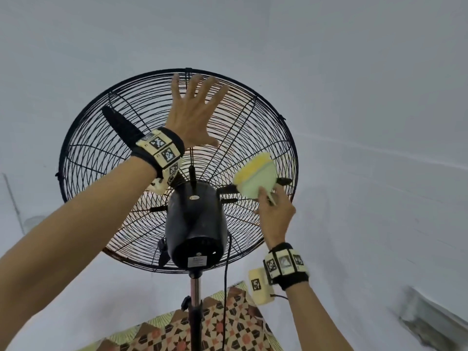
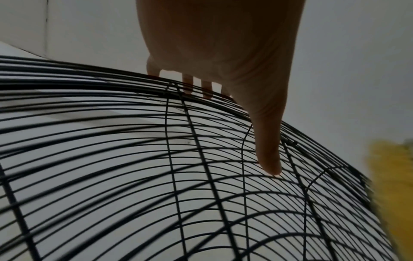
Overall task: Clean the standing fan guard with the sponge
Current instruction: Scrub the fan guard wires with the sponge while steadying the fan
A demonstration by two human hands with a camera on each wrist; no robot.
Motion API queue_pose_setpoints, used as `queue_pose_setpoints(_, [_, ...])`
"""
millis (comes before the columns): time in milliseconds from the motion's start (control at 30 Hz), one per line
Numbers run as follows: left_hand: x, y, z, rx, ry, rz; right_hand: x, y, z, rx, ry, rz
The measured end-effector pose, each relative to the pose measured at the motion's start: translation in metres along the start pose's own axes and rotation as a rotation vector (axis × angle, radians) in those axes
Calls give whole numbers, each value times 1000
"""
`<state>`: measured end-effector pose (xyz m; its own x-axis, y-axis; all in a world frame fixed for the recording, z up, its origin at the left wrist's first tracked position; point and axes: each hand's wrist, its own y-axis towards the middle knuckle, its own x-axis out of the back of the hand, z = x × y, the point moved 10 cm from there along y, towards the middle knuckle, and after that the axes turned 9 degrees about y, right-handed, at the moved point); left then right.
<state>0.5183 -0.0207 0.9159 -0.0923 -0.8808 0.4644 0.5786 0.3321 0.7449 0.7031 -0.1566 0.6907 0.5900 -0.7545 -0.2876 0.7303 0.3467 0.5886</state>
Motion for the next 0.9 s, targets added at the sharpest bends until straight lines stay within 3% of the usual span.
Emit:
queue_pose_setpoints(67, [1,0,-2,-9,9,-2,-38,-9,7,17,-39,220])
queue_pose_setpoints(133, [3,0,-5,-14,16,-11,-62,-15,11,64,-113,331])
queue_pose_setpoints(400, [10,1,-7,25,-19,7,-32,-15,2,50,-286,139])
queue_pose_setpoints(567, [16,3,-11,13,-41,-56,-61,-18,18,119,-260,306])
queue_pose_setpoints(700, [14,2,-8,11,-57,-52,-44,-11,0,24,-327,193])
queue_pose_setpoints(800, [14,3,-9,17,-50,-6,-36,-14,5,50,-395,144])
queue_pose_setpoints(900, [16,3,-12,19,-26,20,-57,-16,17,99,-258,249])
